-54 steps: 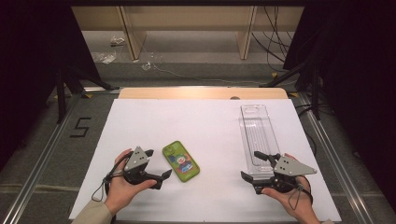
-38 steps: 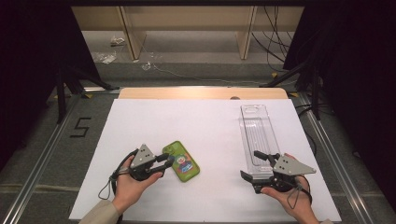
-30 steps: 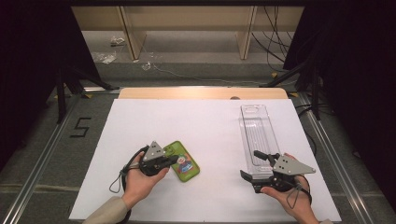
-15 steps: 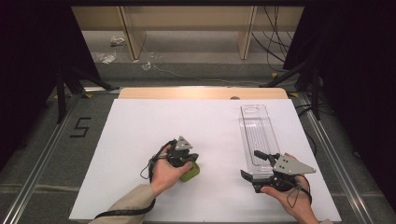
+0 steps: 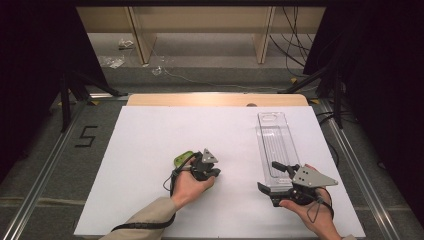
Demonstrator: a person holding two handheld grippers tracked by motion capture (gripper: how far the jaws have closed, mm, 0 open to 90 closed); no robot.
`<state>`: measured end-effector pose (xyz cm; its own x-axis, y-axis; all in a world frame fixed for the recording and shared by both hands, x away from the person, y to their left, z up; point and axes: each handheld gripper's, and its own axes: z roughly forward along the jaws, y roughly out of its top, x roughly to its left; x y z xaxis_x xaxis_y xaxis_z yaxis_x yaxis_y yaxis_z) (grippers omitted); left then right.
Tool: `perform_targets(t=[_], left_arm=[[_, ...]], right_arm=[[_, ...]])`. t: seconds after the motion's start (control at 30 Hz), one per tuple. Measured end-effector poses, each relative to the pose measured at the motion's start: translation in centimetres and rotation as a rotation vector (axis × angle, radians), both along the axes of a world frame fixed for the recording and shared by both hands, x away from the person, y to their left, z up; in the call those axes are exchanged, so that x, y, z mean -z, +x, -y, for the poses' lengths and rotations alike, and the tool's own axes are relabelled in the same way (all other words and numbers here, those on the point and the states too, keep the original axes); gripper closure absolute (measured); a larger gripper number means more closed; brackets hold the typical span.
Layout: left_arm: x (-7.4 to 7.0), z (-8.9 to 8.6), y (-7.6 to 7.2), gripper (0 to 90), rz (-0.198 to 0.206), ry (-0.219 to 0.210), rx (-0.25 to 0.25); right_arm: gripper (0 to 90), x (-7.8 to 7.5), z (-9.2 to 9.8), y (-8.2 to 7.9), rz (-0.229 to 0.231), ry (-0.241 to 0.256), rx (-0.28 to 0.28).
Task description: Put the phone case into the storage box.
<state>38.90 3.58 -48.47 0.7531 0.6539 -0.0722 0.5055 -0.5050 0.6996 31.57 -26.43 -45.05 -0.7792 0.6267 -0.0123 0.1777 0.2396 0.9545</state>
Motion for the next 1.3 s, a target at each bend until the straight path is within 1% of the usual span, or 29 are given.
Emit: perform_targets(t=[0.03, 0.13, 0.2, 0.33, 0.53, 0.63, 0.77, 0.83, 0.9, 1.03, 1.13, 1.17, 1.23, 1.27, 1.3], left_arm=[[0.2, 0.1, 0.0, 90.0, -0.004, 0.015, 0.004], [0.3, 0.2, 0.0, 90.0, -0.006, 0.019, 0.002], [0.2, 0.2, -0.1, 90.0, -0.004, 0.037, 0.008], [0.2, 0.1, -0.3, 90.0, -0.005, 0.048, 0.010], [0.0, -0.8, -1.2, 90.0, -0.016, 0.069, 0.024], [0.0, -1.0, -1.4, 90.0, -0.019, 0.072, 0.029], [-0.1, -1.8, -2.2, 90.0, -0.028, 0.083, 0.036], [-0.1, -2.0, -2.3, 90.0, -0.030, 0.085, 0.039], [-0.2, -2.6, -2.8, 90.0, -0.035, 0.091, 0.038], [-0.2, -3.2, -3.2, 90.0, -0.042, 0.095, 0.039], [-0.3, -4.1, -3.5, 90.0, -0.048, 0.104, 0.040], [-0.3, -4.1, -3.5, 90.0, -0.048, 0.104, 0.040], [-0.3, -4.9, -3.6, 90.0, -0.054, 0.108, 0.032], [-0.3, -4.9, -3.6, 90.0, -0.054, 0.108, 0.032], [-0.4, -5.5, -3.6, 90.0, -0.060, 0.110, 0.023]], right_arm=[[16.4, 0.0, 0.0, 0.0, 0.000, -0.001, -0.001], [16.4, 0.0, 0.0, 0.0, 0.000, 0.001, -0.001], [16.4, 0.0, 0.0, 0.0, -0.002, 0.000, 0.000], [16.4, 0.1, 0.0, 0.0, -0.003, 0.000, 0.002], [16.4, 0.1, 0.0, 0.0, -0.004, 0.001, 0.001], [16.4, 0.1, 0.0, 0.0, -0.005, 0.002, 0.002], [16.4, 0.1, 0.0, 0.1, -0.006, 0.004, 0.002], [16.5, 0.1, 0.0, 0.0, -0.005, 0.004, 0.003], [16.5, 0.1, 0.0, 0.1, -0.006, 0.006, 0.002], [16.5, 0.1, 0.0, 0.1, -0.006, 0.005, 0.001], [16.4, 0.1, 0.0, 0.1, -0.005, 0.005, 0.001], [16.4, 0.1, 0.0, 0.1, -0.005, 0.004, 0.001], [16.5, 0.1, 0.0, 0.1, -0.005, 0.004, 0.002], [16.5, 0.1, 0.0, 0.1, -0.005, 0.003, 0.003], [16.5, 0.1, 0.0, 0.1, -0.005, 0.003, 0.002]])
